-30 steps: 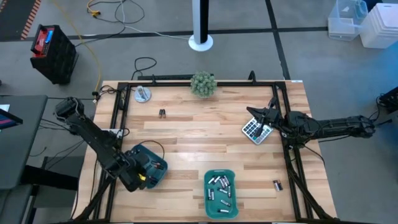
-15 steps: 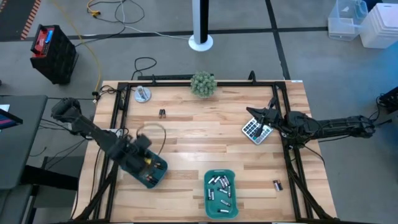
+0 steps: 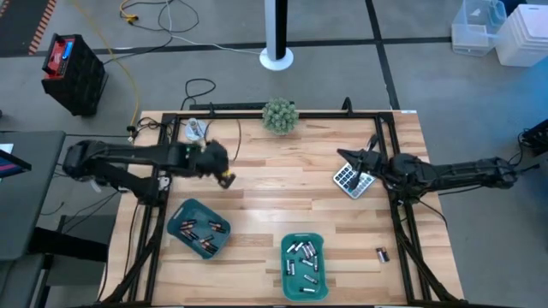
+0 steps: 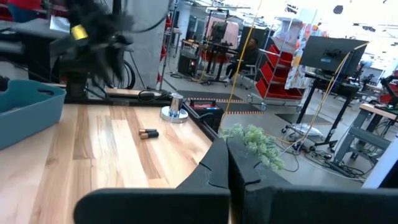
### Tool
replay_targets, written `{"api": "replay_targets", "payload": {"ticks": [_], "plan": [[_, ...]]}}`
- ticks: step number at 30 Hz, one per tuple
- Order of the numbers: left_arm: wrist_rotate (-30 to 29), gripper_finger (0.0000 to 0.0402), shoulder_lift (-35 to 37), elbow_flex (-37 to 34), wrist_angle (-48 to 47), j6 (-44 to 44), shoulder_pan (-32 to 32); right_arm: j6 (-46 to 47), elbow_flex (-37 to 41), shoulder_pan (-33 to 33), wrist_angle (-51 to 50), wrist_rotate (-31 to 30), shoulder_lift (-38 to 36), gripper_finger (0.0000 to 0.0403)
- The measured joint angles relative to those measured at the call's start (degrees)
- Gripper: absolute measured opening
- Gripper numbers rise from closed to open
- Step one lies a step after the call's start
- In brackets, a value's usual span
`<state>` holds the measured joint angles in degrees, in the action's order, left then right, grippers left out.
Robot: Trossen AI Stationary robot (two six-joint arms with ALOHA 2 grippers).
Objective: Sort batteries
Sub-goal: Put the black battery into the blue bin
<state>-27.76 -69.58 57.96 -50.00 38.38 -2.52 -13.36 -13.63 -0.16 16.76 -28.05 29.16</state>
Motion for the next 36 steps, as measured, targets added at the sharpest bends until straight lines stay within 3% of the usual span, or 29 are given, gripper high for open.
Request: {"api": "replay_targets", "payload": {"ticks": [5, 10, 20, 27, 36], "plan": [[2.98, 0.0169, 0.0, -2.95, 12.42, -11.78, -7.83, 0.67, 0.0, 0.01, 0.61, 0.1, 3.71, 0.0004], [7.04, 0.0169, -0.02, -6.89, 17.44, -15.64, -13.78, 1.52, 0.0, -1.58, 3.99, 0.13, 7.78, 0.0004], [8.13, 0.0168, -0.02, -7.59, 16.38, -17.78, -16.55, 1.48, -6.41, -4.19, 7.25, 3.76, 19.39, 0.0004], [8.13, 0.0168, -3.54, -7.66, 11.52, -16.06, -22.31, 0.87, -11.64, -4.04, 7.08, 5.85, 29.54, 0.0004], [14.38, 0.0168, -11.1, -7.66, 11.84, -18.91, -27.7, 0.85, -12.39, -3.98, 6.91, 5.83, 31.42, 0.0004]]}}
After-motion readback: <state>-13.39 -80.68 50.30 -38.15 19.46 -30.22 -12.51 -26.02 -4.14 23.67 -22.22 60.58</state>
